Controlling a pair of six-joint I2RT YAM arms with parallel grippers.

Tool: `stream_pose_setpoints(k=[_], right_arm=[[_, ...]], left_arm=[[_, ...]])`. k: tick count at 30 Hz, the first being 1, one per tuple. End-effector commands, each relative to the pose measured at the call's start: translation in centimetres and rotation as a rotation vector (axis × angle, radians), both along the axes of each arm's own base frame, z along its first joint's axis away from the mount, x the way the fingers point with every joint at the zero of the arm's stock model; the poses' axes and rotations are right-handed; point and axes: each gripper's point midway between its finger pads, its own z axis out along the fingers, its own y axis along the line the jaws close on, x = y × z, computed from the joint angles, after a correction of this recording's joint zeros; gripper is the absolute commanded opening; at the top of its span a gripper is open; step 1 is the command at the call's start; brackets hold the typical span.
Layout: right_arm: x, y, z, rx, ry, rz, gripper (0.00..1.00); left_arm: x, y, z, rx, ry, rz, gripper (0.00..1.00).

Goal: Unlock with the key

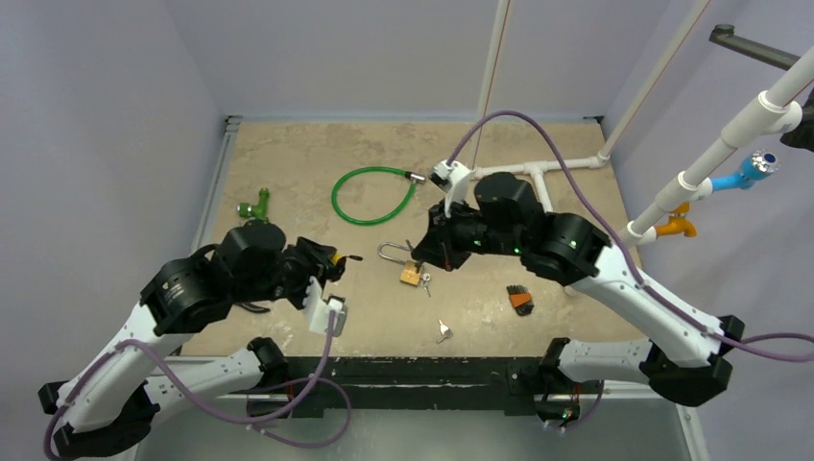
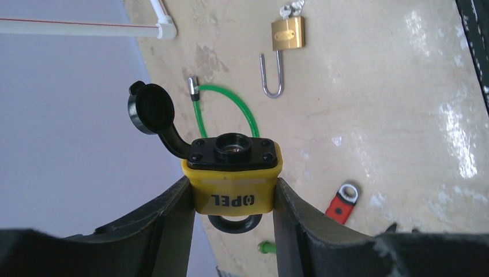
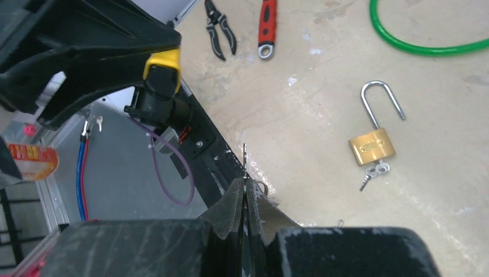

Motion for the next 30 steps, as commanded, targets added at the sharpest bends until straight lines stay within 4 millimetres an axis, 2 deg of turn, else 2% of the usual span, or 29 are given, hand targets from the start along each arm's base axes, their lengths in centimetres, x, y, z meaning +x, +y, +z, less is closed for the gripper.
stream_pose_setpoints(k=[1, 3, 7, 9, 14, 20, 22, 24, 28, 30], right_arm=[[-0.4, 2.9, -1.3, -0.067, 0.017, 0.176, 0.00], [-0.2, 3.6, -1.6, -0.084, 0.013, 0.203, 0.00], [-0.4, 4.0, -0.8, -0.074, -0.008, 0.226, 0.00], [-0.6, 4.3, -1.2, -0.081, -0.003, 0.244, 0.00], [-1.8, 6.1, -2.4, -0.070, 0.037, 0.340, 0.00], [-2.5, 8.1, -2.4, -0.029, 0.058, 0.425, 0.00], [-2.5, 8.6, -2.4, -0.018, 0.060, 0.435, 0.00], [-2.5, 9.1, -2.3, 0.000, 0.064, 0.445, 0.00], [-2.4, 9.8, -1.3, 0.040, 0.051, 0.451, 0.00], [-2.6, 9.9, -1.0, 0.060, 0.054, 0.452, 0.00]], left_arm=[[-0.4, 2.8, 0.1, 0.165, -0.091, -0.070, 0.00], [-0.3, 2.6, 0.9, 0.118, -0.085, -0.030, 0.00], [0.6, 2.6, 1.2, 0.095, -0.147, -0.006, 0.00], [1.4, 2.3, 1.9, 0.086, -0.189, 0.007, 0.00], [1.6, 2.7, 2.6, 0.162, -0.216, -0.031, 0.00], [2.0, 2.4, 5.6, 0.197, -0.248, -0.071, 0.00], [2.5, 2.1, 5.9, 0.199, -0.278, -0.073, 0.00], [2.9, 2.1, 5.9, 0.203, -0.314, -0.075, 0.00], [2.9, 2.2, 4.1, 0.295, -0.391, -0.147, 0.00], [3.2, 1.7, 4.2, 0.295, -0.426, -0.149, 0.00]])
